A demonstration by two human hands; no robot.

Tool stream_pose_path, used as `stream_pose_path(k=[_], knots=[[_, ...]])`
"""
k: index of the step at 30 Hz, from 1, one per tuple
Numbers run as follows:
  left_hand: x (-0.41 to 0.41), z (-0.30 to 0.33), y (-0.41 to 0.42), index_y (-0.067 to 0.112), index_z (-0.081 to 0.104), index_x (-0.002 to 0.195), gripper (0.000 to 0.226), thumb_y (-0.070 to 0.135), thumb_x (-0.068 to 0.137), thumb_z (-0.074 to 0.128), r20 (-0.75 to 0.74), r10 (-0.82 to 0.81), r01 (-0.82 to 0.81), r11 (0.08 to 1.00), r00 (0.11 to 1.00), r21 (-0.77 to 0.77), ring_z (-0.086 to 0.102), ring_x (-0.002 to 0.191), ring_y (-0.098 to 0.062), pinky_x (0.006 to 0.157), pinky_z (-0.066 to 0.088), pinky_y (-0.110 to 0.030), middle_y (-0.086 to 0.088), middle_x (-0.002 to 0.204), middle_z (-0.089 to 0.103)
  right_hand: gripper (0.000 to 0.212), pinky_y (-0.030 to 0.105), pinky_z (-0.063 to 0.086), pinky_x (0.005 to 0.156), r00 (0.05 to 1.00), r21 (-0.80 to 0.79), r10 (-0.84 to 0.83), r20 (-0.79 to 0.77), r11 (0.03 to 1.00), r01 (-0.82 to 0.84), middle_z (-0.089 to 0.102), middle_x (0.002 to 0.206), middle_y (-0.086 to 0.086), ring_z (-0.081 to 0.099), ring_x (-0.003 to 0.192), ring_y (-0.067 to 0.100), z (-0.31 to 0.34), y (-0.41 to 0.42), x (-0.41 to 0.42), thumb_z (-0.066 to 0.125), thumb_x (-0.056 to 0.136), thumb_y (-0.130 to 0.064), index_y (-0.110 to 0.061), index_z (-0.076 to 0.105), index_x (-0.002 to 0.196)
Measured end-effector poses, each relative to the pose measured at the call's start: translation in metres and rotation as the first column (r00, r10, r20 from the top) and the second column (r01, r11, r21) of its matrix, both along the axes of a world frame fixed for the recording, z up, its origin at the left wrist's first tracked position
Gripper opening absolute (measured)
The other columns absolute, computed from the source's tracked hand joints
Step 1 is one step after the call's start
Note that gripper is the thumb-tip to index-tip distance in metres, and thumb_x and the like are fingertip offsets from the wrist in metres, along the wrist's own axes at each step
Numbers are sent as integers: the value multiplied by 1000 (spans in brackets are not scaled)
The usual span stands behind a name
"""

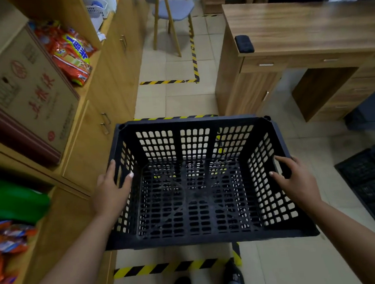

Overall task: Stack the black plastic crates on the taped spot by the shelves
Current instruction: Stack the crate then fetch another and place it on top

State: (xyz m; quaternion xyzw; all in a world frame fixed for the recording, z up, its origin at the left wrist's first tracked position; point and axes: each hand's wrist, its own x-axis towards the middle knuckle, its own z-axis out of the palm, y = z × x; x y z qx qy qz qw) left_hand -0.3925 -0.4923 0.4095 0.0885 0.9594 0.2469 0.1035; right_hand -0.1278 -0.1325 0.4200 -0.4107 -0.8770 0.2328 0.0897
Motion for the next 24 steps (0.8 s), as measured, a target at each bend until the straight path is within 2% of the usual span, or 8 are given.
stream_pose_path(k=[4, 8, 12, 18, 24], knots=[[-1, 0, 0, 34, 21, 149, 72, 61, 87, 47, -28, -1, 1, 1000, 1000, -7, 50, 82, -21, 60, 49, -35, -13, 129, 48, 47, 37, 46, 85, 1000, 11, -1, -28, 1000, 2, 54, 130, 9, 56, 104, 25, 2, 1, -2, 70, 83, -31, -23, 56, 127], [-8, 4, 0, 33, 21, 149, 71, 59, 88, 47, -54, -8, 7, 1000, 999, -27, 51, 87, -22, 57, 42, -30, -13, 131, 48, 48, 39, 50, 83, 999, 3, 5, -38, 1000, -5, 55, 127, 5, 55, 93, 16, 0, 4, -7, 70, 82, -35, -27, 55, 127], [-12, 4, -2, 32, 17, 151, 72, 55, 90, 48, -42, -10, 8, 999, 999, -47, 45, 81, -19, 55, 39, -30, -16, 135, 43, 49, 43, 50, 88, 1000, -35, 4, -20, 999, -4, 50, 133, 8, 56, 108, 27, -4, 1, -16, 69, 83, -36, -27, 54, 129], [-7, -5, -9, 36, 12, 151, 72, 52, 90, 48, -22, -17, 16, 998, 1000, -58, 50, 80, -22, 55, 42, -30, -16, 137, 40, 65, 40, 53, 79, 999, -39, -10, 31, 999, 12, 44, 137, 6, 60, 93, 23, -8, -6, -15, 69, 82, -36, -28, 39, 140], [-7, -3, -10, 37, 11, 150, 71, 52, 91, 47, -5, -18, 18, 998, 1000, -56, 55, 93, -31, 65, 49, -37, -15, 140, 38, 82, 39, 48, 86, 998, -14, -22, 58, 1000, 23, 39, 145, 8, 51, 118, 25, -8, -10, -16, 69, 83, -31, -18, 22, 149]])
